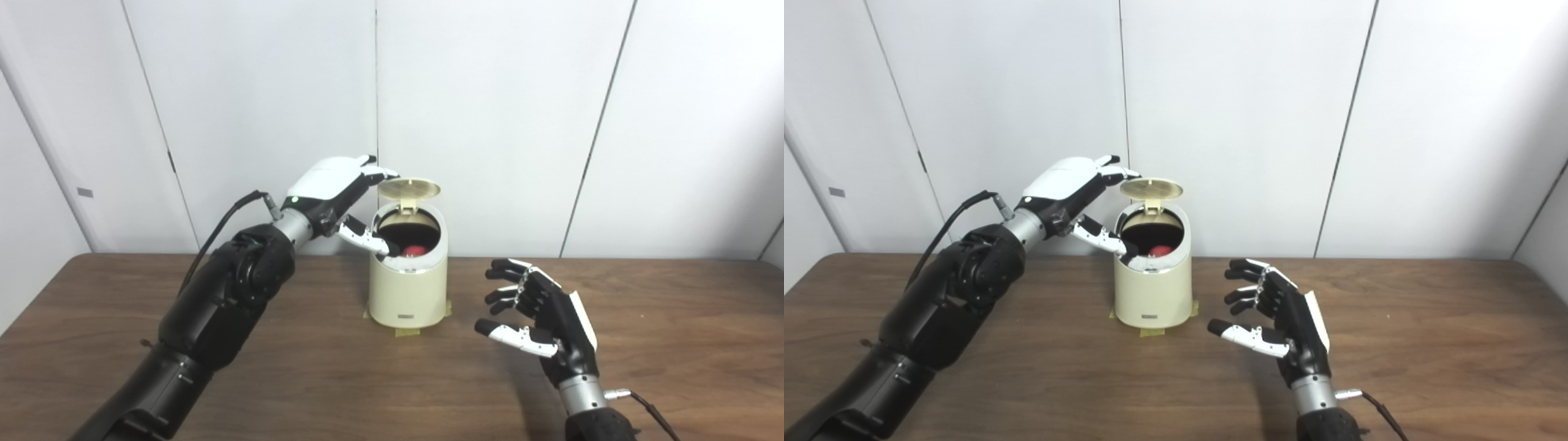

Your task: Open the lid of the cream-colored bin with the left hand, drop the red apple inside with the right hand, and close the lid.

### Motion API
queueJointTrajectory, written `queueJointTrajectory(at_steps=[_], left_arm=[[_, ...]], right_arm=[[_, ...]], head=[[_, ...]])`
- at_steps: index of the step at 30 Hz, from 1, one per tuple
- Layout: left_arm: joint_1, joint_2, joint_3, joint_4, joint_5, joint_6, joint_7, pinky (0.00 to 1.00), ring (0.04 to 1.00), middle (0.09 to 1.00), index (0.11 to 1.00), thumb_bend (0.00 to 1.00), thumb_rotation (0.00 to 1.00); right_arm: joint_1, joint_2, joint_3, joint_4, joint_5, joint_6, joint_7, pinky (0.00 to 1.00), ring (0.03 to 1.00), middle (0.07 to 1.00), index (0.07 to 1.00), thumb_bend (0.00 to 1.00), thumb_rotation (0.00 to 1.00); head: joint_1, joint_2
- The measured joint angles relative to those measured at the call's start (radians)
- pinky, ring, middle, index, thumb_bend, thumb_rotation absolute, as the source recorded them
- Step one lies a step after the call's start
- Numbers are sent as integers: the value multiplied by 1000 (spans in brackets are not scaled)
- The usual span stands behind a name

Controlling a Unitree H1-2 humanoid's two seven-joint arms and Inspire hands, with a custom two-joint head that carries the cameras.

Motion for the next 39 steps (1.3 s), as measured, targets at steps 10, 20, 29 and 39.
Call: queueJointTrajectory(at_steps=[10, 20, 29, 39], left_arm=[[42, 2, 0, -46, 1, -31, -26, 969, 988, 842, 833, 879, 364], [67, 21, -1, -113, 18, -46, -64, 968, 986, 836, 827, 881, 383], [85, 33, -3, -134, 68, -79, -69, 997, 955, 823, 808, 906, 306], [109, 43, -40, -148, 153, -123, -69, 1000, 941, 810, 797, 880, 327]], right_arm=[[0, 6, 5, -2, -14, 2, -7, 454, 557, 657, 666, 783, 202], [0, 9, 10, -1, -13, 2, -6, 441, 543, 648, 666, 759, 164], [0, 13, 14, -4, -26, 2, -7, 430, 537, 652, 667, 750, 165], [-2, 22, 17, -13, -44, 2, -7, 419, 528, 657, 664, 720, 143]], head=[[-5, 5], [-8, 12], [-12, 20], [-20, 29]])
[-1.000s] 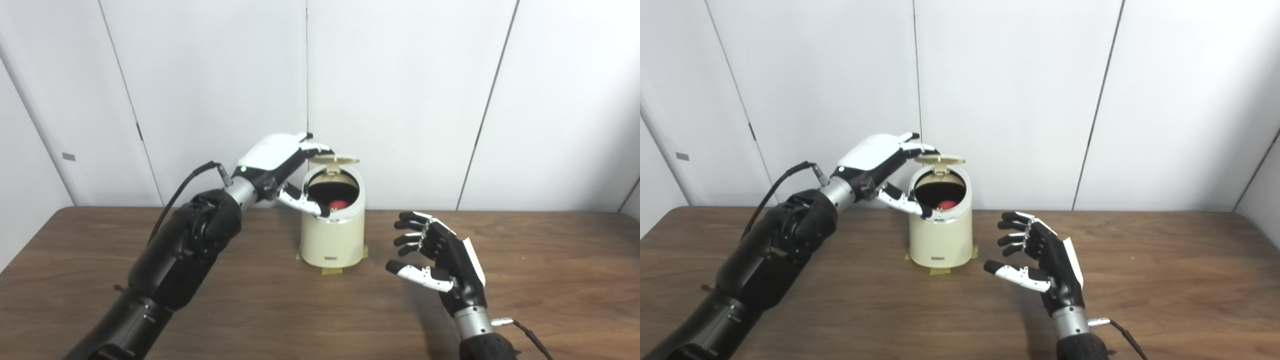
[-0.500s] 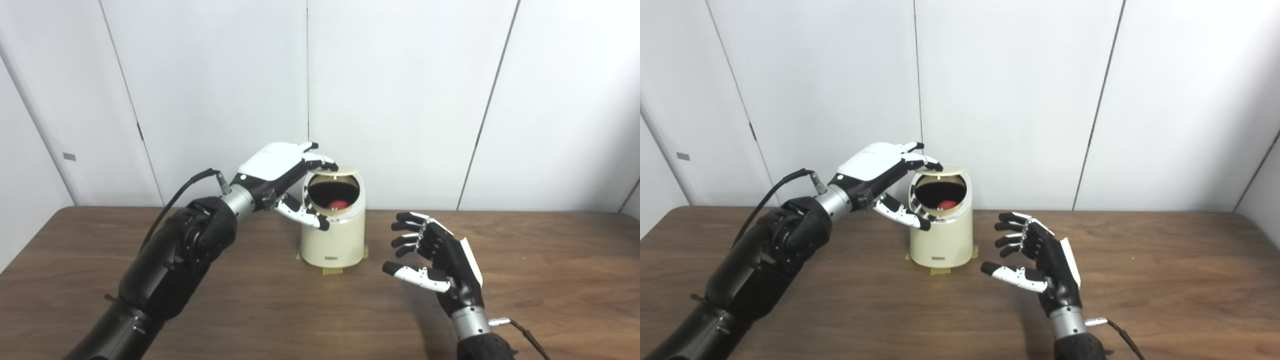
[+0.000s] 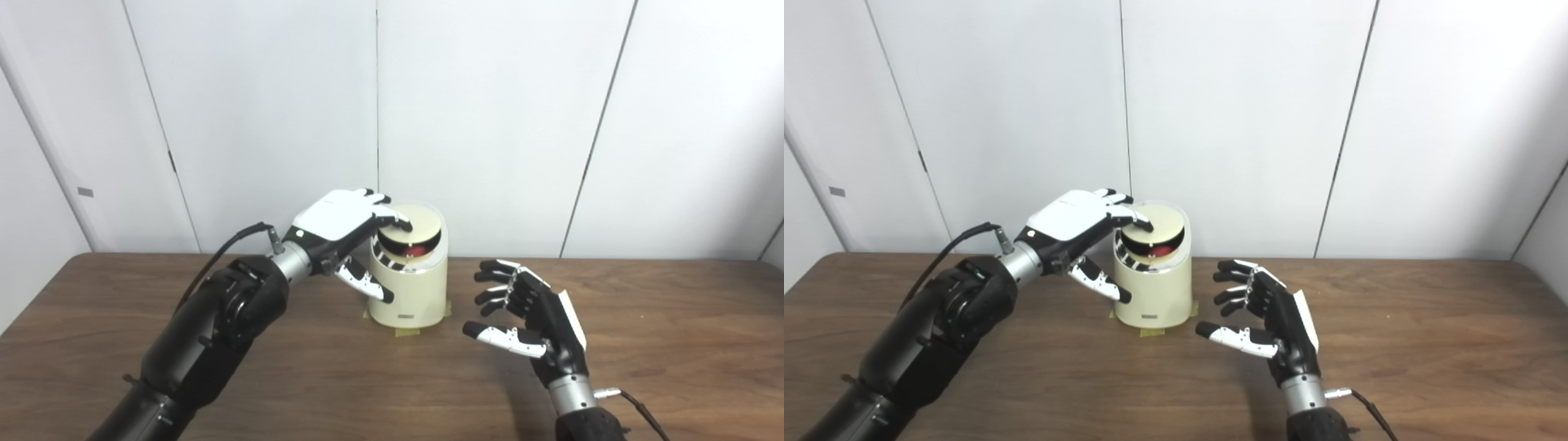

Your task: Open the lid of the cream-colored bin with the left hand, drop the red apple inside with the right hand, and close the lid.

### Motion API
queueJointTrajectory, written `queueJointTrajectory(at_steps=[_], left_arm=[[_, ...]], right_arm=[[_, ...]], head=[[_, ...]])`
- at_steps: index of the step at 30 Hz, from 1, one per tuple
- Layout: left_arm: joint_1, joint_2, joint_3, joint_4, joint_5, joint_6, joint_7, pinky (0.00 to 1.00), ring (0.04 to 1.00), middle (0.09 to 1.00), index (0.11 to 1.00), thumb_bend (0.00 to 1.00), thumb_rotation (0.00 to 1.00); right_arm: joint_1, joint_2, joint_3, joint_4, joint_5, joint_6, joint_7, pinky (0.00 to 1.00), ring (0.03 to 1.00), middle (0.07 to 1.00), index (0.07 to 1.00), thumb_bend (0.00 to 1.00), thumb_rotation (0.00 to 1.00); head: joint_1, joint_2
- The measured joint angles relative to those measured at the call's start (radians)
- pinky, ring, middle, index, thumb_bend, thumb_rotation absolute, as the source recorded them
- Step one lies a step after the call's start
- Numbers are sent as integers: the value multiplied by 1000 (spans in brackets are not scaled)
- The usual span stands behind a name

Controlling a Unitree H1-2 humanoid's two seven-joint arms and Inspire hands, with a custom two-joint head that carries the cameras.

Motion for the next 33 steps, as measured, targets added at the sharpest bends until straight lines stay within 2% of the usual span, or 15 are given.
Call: queueJointTrajectory(at_steps=[4, 11, 16, 20, 25, 29, 33], left_arm=[[13, 9, -40, -1, 85, -33, 25, 983, 912, 797, 797, 899, 307], [23, 9, -84, -8, 198, -30, 56, 997, 925, 819, 821, 904, 302], [30, 11, -147, -8, 343, -25, 133, 999, 930, 813, 812, 940, 282], [34, 11, -162, -8, 389, -22, 157, 1000, 945, 816, 806, 940, 289], [45, 9, -141, -14, 372, -21, 162, 1000, 936, 808, 805, 921, 256], [96, 5, -74, -61, 249, -34, 159, 977, 901, 796, 802, 831, 282], [163, -17, 27, -112, 102, -72, 178, 980, 913, 802, 806, 797, 269]], right_arm=[[-1, 1, 0, -19, -5, 2, 0, 420, 524, 663, 664, 729, 176], [-2, 6, 1, -21, -12, 7, -2, 424, 528, 668, 664, 715, 150], [-2, 7, 0, -29, -10, 9, -2, 410, 519, 662, 666, 711, 155], [-2, 7, 0, -30, -17, 9, -3, 413, 519, 664, 662, 714, 161], [-2, 8, 0, -31, -21, 10, -4, 412, 518, 665, 658, 705, 163], [-2, 9, -1, -33, -19, 11, -4, 408, 520, 659, 656, 702, 163], [-2, 8, -4, -32, -18, 10, -5, 397, 511, 656, 658, 706, 174]], head=[[-2, 3], [-6, 8], [-8, 12], [-8, 15], [-9, 15], [-9, 14], [-9, 14]])
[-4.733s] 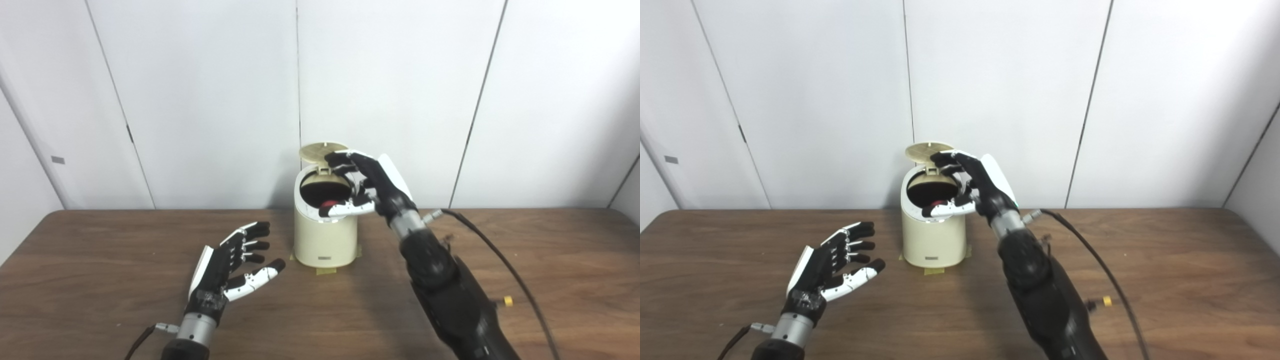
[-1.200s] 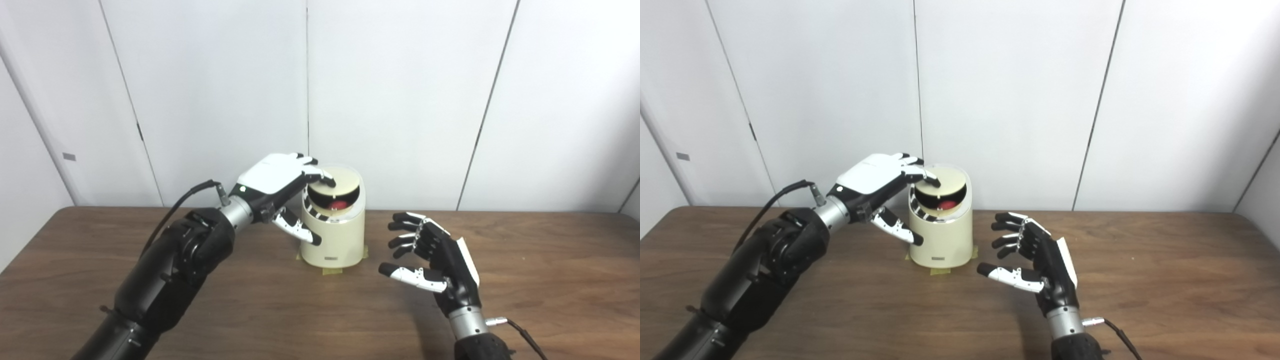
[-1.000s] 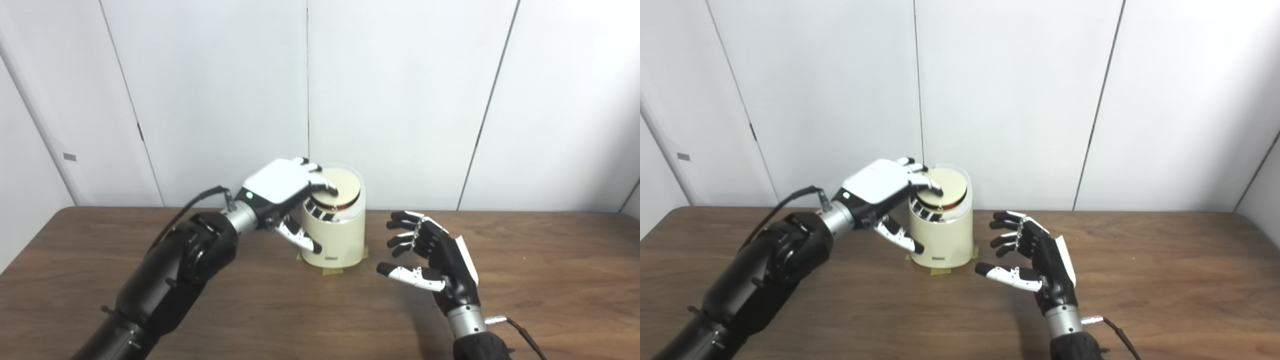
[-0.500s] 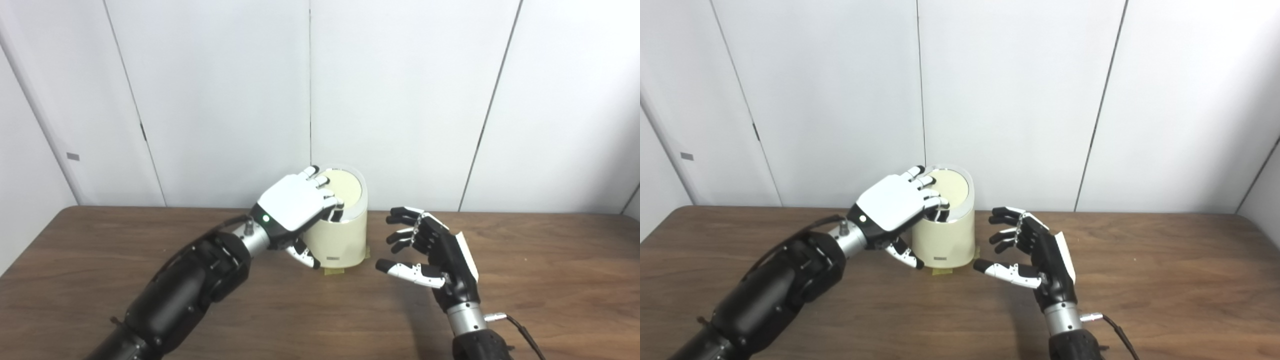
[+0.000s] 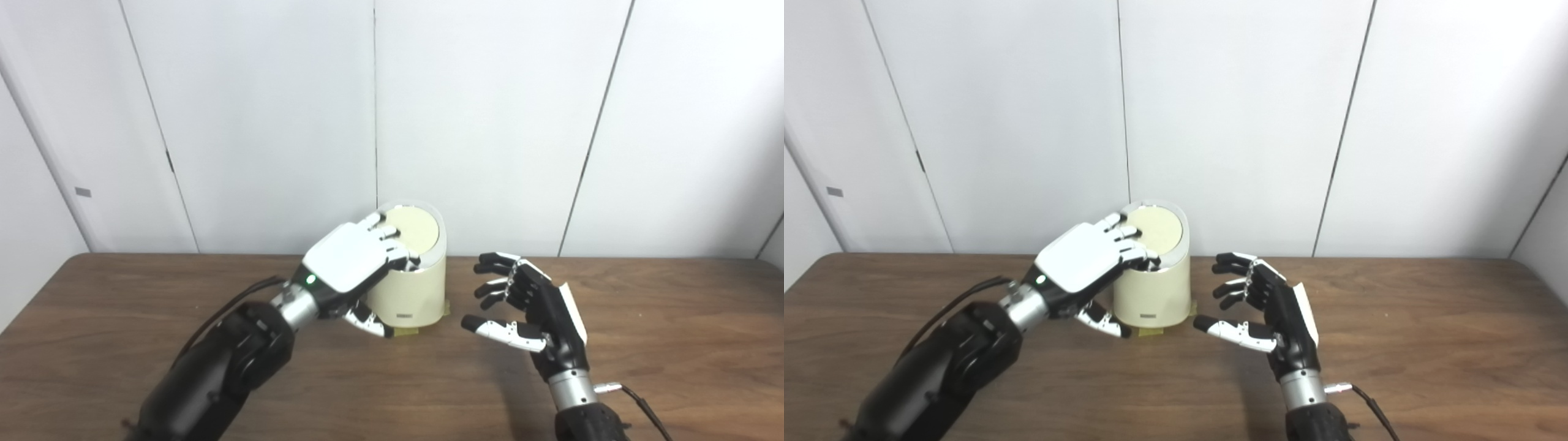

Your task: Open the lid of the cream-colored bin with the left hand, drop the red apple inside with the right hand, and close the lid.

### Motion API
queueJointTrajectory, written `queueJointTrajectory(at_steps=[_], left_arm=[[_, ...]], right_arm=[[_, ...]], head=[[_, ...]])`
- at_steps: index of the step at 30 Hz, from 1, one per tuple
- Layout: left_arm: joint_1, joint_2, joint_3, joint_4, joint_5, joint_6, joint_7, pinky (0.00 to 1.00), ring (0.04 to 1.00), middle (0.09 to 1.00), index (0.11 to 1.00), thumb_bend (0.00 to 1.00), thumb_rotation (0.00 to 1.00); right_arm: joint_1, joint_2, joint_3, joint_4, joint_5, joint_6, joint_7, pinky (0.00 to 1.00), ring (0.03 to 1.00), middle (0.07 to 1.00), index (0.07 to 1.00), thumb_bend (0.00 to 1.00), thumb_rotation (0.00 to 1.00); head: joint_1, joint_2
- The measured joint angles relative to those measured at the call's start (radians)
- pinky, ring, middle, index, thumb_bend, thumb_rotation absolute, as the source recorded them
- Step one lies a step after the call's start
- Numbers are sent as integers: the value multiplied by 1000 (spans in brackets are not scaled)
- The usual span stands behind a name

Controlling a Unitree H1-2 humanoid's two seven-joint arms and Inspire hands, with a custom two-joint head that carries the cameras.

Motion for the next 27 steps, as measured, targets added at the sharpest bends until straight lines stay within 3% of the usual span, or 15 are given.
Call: queueJointTrajectory(at_steps=[2, 4, 5, 9, 12, 15, 19, 23, 27], left_arm=[[16, -18, 66, -19, -81, -14, 27, 959, 936, 845, 847, 778, 287], [26, -37, 142, -34, -188, -25, 53, 773, 911, 870, 874, 787, 289], [30, -46, 172, -34, -236, -28, 66, 742, 898, 876, 880, 786, 280], [83, -88, 266, -34, -442, -23, 70, 839, 919, 903, 897, 772, 286], [168, -127, 312, -36, -602, 48, 41, 881, 929, 931, 897, 783, 263], [246, -140, 346, -32, -742, 91, -1, 718, 852, 917, 894, 809, 285], [297, -142, 375, -14, -830, 94, -20, 673, 776, 833, 851, 812, 305], [309, -148, 381, 17, -867, 88, -22, 595, 677, 729, 741, 766, 268], [317, -160, 380, 46, -879, 70, -24, 587, 664, 720, 760, 756, 268]], right_arm=[[0, 0, 0, 1, -1, 0, 0, 396, 508, 650, 655, 709, 175], [0, 1, 1, 1, -3, 0, 0, 396, 508, 632, 641, 700, 175], [0, -1, 0, 1, -4, 0, -1, 396, 508, 626, 636, 697, 172], [-2, -5, -1, 5, -1, -1, 0, 396, 501, 599, 622, 697, 164], [-3, -10, -4, 12, 3, -3, 0, 398, 499, 595, 626, 703, 164], [-3, -15, -6, 16, 7, -4, 0, 398, 501, 600, 632, 711, 157], [-6, -18, -6, 17, 11, -5, 0, 402, 515, 621, 641, 723, 149], [-5, -19, -7, 16, 15, -4, 0, 417, 539, 652, 658, 748, 171], [3, -18, -15, 11, 16, 6, -2, 436, 552, 679, 679, 780, 203]], head=[[0, 0], [-2, 0], [-2, 0], [-5, 2], [-5, 2], [-11, 3], [-18, 3], [-41, 6], [-46, 8]])
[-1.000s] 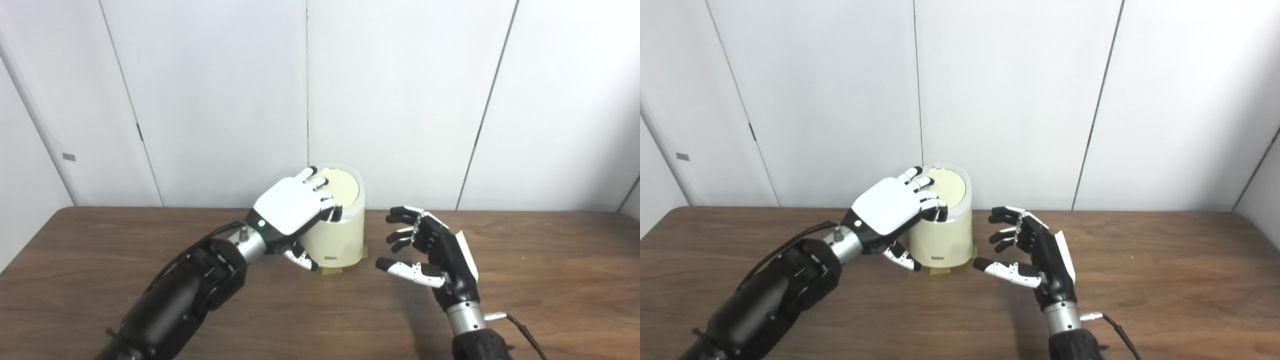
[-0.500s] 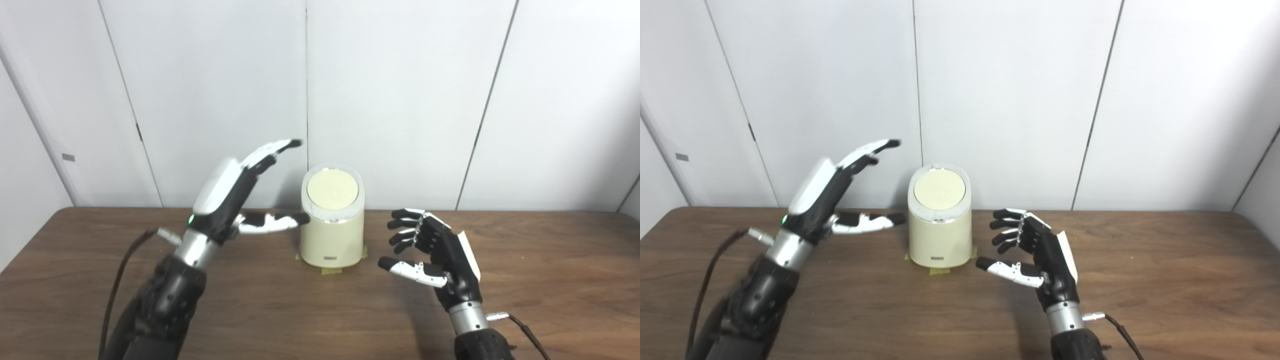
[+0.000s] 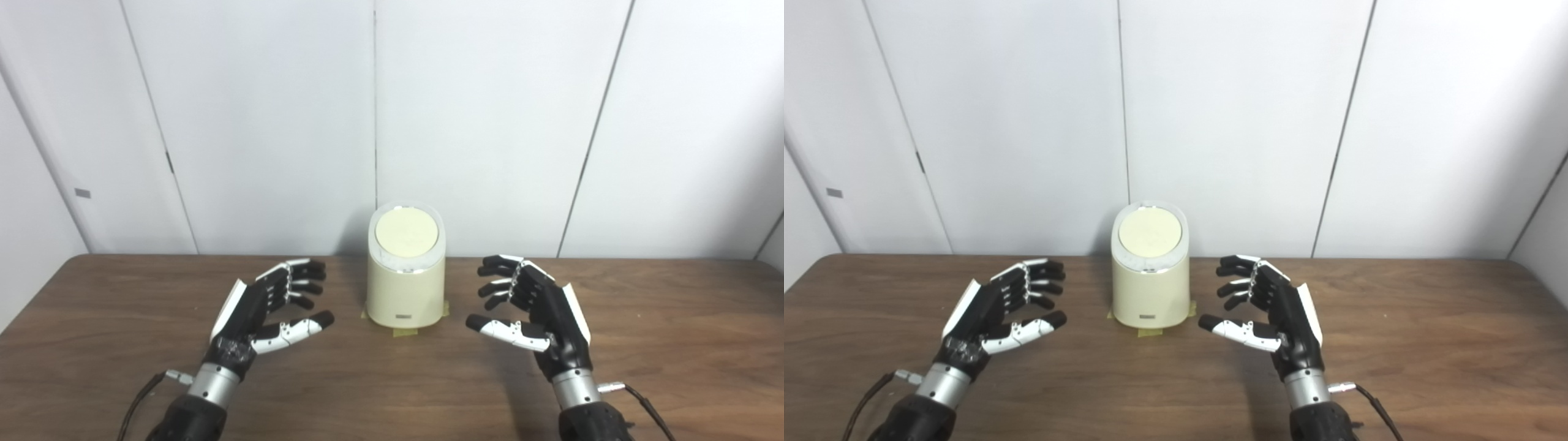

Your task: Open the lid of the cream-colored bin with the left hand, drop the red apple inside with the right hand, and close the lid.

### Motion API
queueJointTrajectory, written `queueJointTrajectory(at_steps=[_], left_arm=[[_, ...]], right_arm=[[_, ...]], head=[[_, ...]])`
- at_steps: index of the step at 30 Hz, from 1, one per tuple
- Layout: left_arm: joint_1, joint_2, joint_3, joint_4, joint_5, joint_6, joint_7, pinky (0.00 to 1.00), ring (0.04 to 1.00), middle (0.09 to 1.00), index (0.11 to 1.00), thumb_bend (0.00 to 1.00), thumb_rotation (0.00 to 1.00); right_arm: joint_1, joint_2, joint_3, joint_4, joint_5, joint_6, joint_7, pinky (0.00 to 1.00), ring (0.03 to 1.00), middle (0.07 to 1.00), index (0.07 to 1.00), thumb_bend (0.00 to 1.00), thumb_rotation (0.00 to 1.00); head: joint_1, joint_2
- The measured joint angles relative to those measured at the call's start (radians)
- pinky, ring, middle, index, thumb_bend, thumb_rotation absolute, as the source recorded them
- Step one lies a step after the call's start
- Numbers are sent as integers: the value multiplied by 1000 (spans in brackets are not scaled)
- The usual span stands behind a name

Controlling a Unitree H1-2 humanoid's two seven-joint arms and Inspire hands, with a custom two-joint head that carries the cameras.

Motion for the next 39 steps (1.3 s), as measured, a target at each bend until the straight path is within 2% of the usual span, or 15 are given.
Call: queueJointTrajectory(at_steps=[10, 20, 28, 39], left_arm=[[16, -13, -2, -1, -12, -3, -2, 616, 720, 766, 793, 764, 258], [24, -44, 5, -4, -19, -3, 8, 646, 746, 787, 798, 734, 261], [24, -50, 11, -4, -19, -13, 11, 639, 746, 794, 810, 733, 262], [24, -50, 14, -4, -18, -14, 12, 625, 738, 788, 817, 733, 244]], right_arm=[[7, -3, -2, -3, -15, 26, -5, 448, 556, 700, 716, 775, 181], [10, -8, 1, -10, -23, 41, -5, 462, 584, 706, 721, 815, 213], [14, -8, 1, -35, -23, 70, -4, 464, 586, 707, 714, 818, 195], [16, -7, 5, -53, -18, 75, -3, 470, 587, 710, 726, 819, 196]], head=[[0, 0], [2, 6], [2, 8], [2, 12]])
